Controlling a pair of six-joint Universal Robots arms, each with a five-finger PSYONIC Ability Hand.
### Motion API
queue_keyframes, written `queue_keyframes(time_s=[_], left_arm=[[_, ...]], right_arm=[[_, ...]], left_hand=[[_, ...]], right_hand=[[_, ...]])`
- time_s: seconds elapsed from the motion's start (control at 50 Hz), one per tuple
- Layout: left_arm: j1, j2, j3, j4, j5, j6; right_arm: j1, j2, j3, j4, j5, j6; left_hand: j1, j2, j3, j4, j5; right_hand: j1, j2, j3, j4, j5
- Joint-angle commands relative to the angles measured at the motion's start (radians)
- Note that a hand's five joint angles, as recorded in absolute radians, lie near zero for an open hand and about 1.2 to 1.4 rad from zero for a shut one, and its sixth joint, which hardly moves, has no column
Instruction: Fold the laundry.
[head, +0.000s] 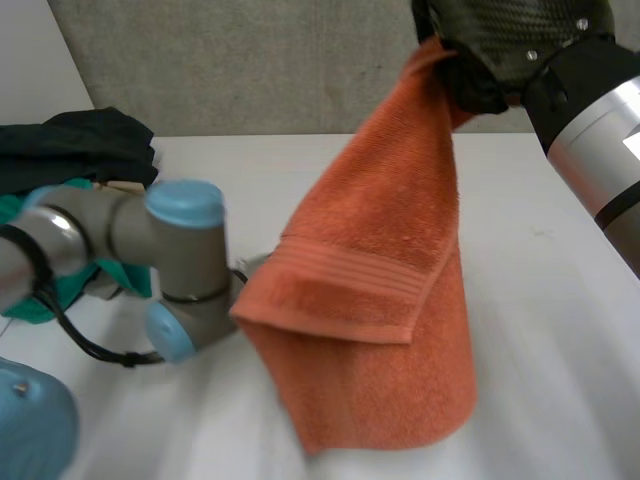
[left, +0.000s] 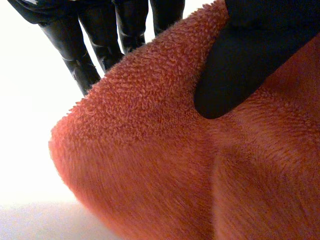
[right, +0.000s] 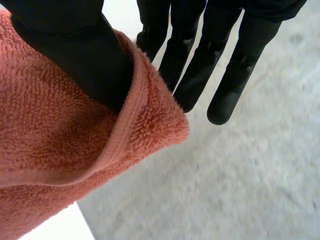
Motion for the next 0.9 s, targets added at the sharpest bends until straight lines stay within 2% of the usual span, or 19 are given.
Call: queue_keyframes(time_s=[0.02,0.08,0.16,0.18,0.22,0.3,0.44,0.62,0.72,0.78,0.9], left_arm=[[0.121,0.145,0.000,0.026,-0.104,0.005],[0.131,0.182,-0.003,0.041,-0.132,0.008],[0.134,0.211,-0.035,0.040,-0.124,0.011],[0.134,0.215,-0.046,0.038,-0.123,0.011],[0.132,0.228,-0.082,0.038,-0.124,0.016],[0.123,0.234,-0.142,0.023,-0.124,0.020],[0.115,0.235,-0.245,0.015,-0.124,0.046],[0.126,0.219,-0.242,0.026,-0.141,0.089],[0.158,0.217,-0.236,0.067,-0.187,0.091],[0.172,0.212,-0.213,0.100,-0.190,0.094],[0.141,0.102,-0.080,0.123,-0.172,0.092]], right_arm=[[-0.095,0.079,0.004,0.000,-0.008,0.000],[-0.089,0.084,0.010,0.000,-0.008,0.003],[-0.089,0.084,0.008,-0.005,-0.011,0.007],[-0.089,0.084,0.005,-0.007,-0.011,0.007],[-0.086,0.082,-0.002,-0.007,-0.011,0.010],[-0.083,0.074,-0.008,-0.007,-0.011,0.010],[-0.024,0.036,-0.008,-0.008,-0.014,0.009],[-0.029,0.039,0.021,0.006,-0.008,0.004],[-0.029,0.027,0.094,0.023,-0.023,-0.008],[-0.024,-0.010,0.120,0.026,-0.061,-0.028],[-0.011,-0.088,0.127,0.030,-0.155,-0.028]], left_hand=[[0.224,0.203,0.210,0.201,0.267],[0.224,0.203,0.210,0.201,0.267],[0.224,0.203,0.210,0.201,0.267],[0.074,0.052,0.059,0.050,0.116],[-0.655,-0.676,-0.669,-0.679,-0.612],[-0.893,-0.915,-0.907,-0.917,-0.851],[-0.909,-0.930,-0.923,-0.932,-0.866],[-0.926,-0.948,-0.940,-0.950,-0.884],[-0.929,-0.950,-0.943,-0.953,-0.887],[-0.929,-0.950,-0.943,-0.953,-0.887],[-0.932,-0.953,-0.946,-0.956,-0.889]], right_hand=[[0.296,0.222,0.203,0.196,0.253],[0.296,0.222,0.203,0.196,0.253],[0.296,0.222,0.203,0.196,0.253],[0.296,0.222,0.203,0.196,0.253],[0.296,0.222,0.203,0.196,0.253],[0.296,0.222,0.203,0.196,0.253],[0.296,0.222,0.203,0.196,0.253],[0.296,0.222,0.203,0.196,0.253],[0.296,0.222,0.203,0.196,0.253],[0.296,0.222,0.203,0.196,0.253],[0.296,0.222,0.203,0.196,0.253]])
